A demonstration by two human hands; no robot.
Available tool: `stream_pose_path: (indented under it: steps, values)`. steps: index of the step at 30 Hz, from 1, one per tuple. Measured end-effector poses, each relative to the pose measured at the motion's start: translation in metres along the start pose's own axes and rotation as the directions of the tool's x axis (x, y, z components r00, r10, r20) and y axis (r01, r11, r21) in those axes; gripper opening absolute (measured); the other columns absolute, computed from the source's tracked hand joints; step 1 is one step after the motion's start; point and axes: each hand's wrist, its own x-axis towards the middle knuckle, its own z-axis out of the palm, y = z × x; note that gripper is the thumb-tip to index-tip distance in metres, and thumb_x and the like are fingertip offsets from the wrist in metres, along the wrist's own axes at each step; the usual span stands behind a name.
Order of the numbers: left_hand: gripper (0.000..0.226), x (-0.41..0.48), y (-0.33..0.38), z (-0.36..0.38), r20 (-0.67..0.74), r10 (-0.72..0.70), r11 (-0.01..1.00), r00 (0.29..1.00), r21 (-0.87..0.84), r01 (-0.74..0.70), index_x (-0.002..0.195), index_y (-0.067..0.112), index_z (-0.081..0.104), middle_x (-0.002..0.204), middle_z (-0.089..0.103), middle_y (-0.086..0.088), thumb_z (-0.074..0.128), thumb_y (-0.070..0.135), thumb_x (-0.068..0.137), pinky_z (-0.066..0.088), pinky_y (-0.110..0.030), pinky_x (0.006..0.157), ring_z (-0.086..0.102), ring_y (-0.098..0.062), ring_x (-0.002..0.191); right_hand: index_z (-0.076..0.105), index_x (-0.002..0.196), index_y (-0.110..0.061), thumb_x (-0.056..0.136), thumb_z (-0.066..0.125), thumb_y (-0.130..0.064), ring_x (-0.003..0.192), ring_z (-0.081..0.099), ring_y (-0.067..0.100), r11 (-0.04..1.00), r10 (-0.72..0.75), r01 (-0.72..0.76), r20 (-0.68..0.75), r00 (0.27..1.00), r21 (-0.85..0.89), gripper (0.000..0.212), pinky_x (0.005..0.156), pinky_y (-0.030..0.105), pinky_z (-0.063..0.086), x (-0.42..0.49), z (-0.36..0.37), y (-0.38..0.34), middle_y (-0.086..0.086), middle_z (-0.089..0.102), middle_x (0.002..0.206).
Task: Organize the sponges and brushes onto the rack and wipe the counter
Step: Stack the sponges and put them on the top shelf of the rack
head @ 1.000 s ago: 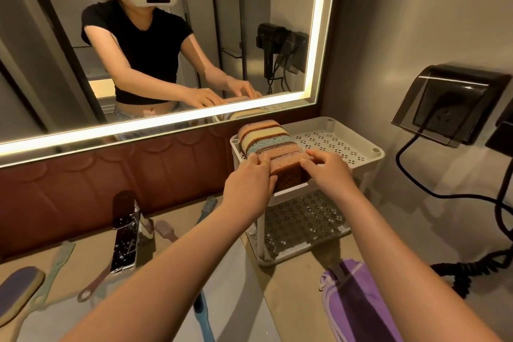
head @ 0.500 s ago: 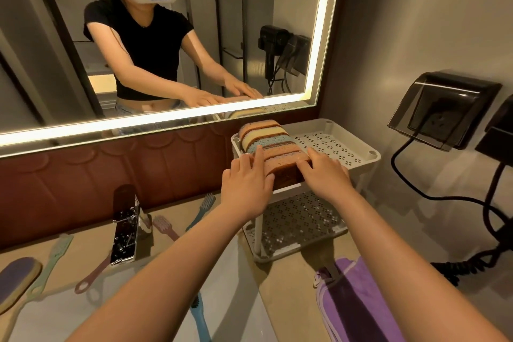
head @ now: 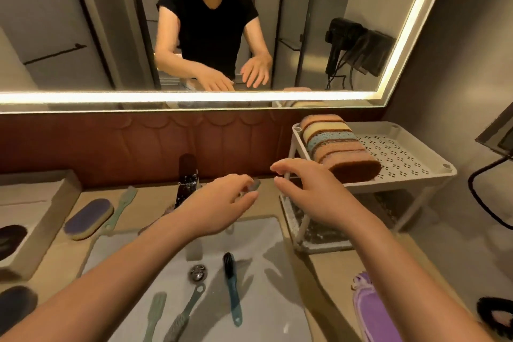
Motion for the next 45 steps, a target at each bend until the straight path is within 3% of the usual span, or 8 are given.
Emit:
stream_pose_path:
  steps: [3,11,21,27,34,38,45]
  values:
    - [0.035,-0.032,-0.026,-0.006,0.084,-0.082,0.997,0.993,0.015,0.081,0.124,0.022,0.051,0.118,0.053,0.004,0.039,0.04,0.097,0.042,-0.029,0.092,0.052,-0.013,0.109,0.054,0.126,-0.026,0.095,0.047,-0.034,0.11,0.055,0.009,0.998,-0.06,0.059,0.127,0.99,0.008,0.033,0.096,0.035,0.046,0.009,0.03,-0.023,-0.008,0.061,0.12]
    - [0.043,-0.109,-0.103,-0.006,0.151,-0.331,0.943,0.931,0.01,0.334,0.134,0.022,0.044,0.134,0.051,0.0,0.039,0.042,0.097,0.044,-0.032,0.095,0.052,-0.017,0.116,0.055,0.123,-0.025,0.095,0.046,-0.033,0.1,0.058,0.009,0.983,-0.169,0.181,0.399,0.901,0.008,0.031,0.09,0.031,0.049,0.04,0.116,-0.076,-0.006,0.063,0.115]
    - [0.048,-0.208,-0.204,0.013,0.185,-0.631,0.759,0.753,-0.053,0.649,0.138,0.021,0.039,0.141,0.044,-0.004,0.039,0.045,0.096,0.041,-0.035,0.099,0.047,-0.022,0.123,0.057,0.123,-0.019,0.095,0.048,-0.031,0.1,0.059,0.017,0.963,-0.257,0.249,0.639,0.725,0.105,0.032,0.09,0.035,0.048,0.069,0.244,-0.149,0.001,0.064,0.114]
    - [0.048,-0.243,-0.254,0.022,0.181,-0.774,0.604,0.607,-0.074,0.793,0.133,0.012,0.043,0.14,0.039,-0.011,0.04,0.042,0.096,0.04,-0.038,0.1,0.045,-0.029,0.122,0.055,0.124,-0.018,0.094,0.046,-0.032,0.105,0.059,0.022,0.944,-0.248,0.329,0.743,0.622,0.039,0.034,0.09,0.039,0.049,0.094,0.308,-0.179,0.005,0.063,0.118]
    - [0.048,-0.254,-0.306,0.03,0.189,-0.831,0.53,0.523,-0.013,0.848,0.126,0.012,0.043,0.131,0.046,-0.013,0.044,0.047,0.092,0.044,-0.042,0.094,0.048,-0.032,0.116,0.043,0.134,-0.016,0.091,0.052,-0.029,0.121,0.049,0.028,0.926,-0.188,0.369,0.748,0.637,-0.082,0.046,0.098,0.038,0.043,0.142,0.36,-0.199,0.01,0.048,0.137]
    - [0.064,-0.243,-0.33,0.039,0.156,-0.861,0.484,0.485,-0.048,0.874,0.141,0.011,0.026,0.137,0.039,-0.015,0.049,0.045,0.091,0.041,-0.045,0.099,0.042,-0.035,0.123,0.04,0.137,-0.016,0.091,0.053,-0.027,0.124,0.046,0.03,0.911,-0.171,0.384,0.706,0.687,-0.153,0.049,0.096,0.039,0.043,0.168,0.38,-0.208,0.01,0.047,0.138]
    - [0.075,-0.225,-0.349,0.051,0.14,-0.887,0.448,0.439,0.036,0.893,0.14,0.015,0.022,0.137,0.037,-0.011,0.052,0.056,0.084,0.042,-0.041,0.092,0.042,-0.032,0.123,0.029,0.14,-0.016,0.088,0.058,-0.024,0.13,0.028,0.037,0.889,-0.157,0.374,0.59,0.792,-0.265,0.061,0.099,0.044,0.038,0.193,0.414,-0.215,0.014,0.031,0.141]
